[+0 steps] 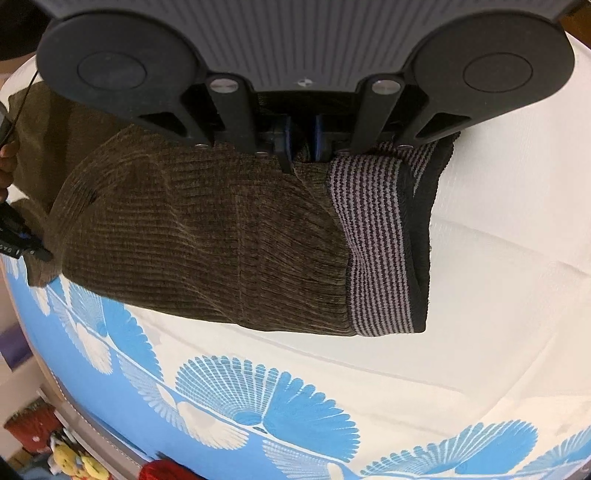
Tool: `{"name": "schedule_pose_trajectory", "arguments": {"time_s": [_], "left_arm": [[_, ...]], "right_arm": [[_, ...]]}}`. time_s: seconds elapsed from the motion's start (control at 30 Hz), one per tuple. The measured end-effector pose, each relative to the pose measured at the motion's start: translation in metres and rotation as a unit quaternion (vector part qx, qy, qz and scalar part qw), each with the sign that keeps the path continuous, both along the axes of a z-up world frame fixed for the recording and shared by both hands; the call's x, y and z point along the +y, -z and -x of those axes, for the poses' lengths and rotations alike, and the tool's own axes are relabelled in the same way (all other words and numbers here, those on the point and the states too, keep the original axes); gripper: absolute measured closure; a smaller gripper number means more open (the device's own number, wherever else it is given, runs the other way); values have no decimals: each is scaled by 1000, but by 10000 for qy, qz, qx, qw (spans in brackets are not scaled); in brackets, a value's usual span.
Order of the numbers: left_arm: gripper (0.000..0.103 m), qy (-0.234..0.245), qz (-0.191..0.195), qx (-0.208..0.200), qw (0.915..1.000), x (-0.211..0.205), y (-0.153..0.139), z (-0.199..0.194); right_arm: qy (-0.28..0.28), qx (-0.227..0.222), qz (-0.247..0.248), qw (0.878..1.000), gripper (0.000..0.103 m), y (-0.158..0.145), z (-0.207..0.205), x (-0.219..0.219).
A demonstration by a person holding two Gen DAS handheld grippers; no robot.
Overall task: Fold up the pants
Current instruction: 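Hold the waistband with the left gripper while the right gripper grasps a leg cuff, then hold the waistband with the left gripper while the right gripper lifts the leg cuff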
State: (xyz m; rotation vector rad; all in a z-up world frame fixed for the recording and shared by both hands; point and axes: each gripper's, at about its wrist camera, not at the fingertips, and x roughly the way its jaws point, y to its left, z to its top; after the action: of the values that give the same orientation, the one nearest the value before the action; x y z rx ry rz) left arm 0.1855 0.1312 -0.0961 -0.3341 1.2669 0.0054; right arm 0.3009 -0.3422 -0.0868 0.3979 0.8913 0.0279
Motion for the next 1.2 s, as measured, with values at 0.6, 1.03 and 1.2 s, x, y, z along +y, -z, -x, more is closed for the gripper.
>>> {"name": "schedule_pose_trajectory", "arguments": {"time_s": [0.6, 1.03, 1.2], "left_arm": [[98, -51, -24, -702, 9975, 8, -36, 53], [59, -446, 137, -179, 9988, 3, -12, 28], [60, -541, 8, -58, 9985, 0, -7, 20]], "right_arm": [[-1623, 20, 913, 9825, 95, -54, 129, -55], [-520, 56, 712, 9961, 68, -63, 116, -102], [539, -4, 452, 9975, 67, -59, 99, -134]]}}
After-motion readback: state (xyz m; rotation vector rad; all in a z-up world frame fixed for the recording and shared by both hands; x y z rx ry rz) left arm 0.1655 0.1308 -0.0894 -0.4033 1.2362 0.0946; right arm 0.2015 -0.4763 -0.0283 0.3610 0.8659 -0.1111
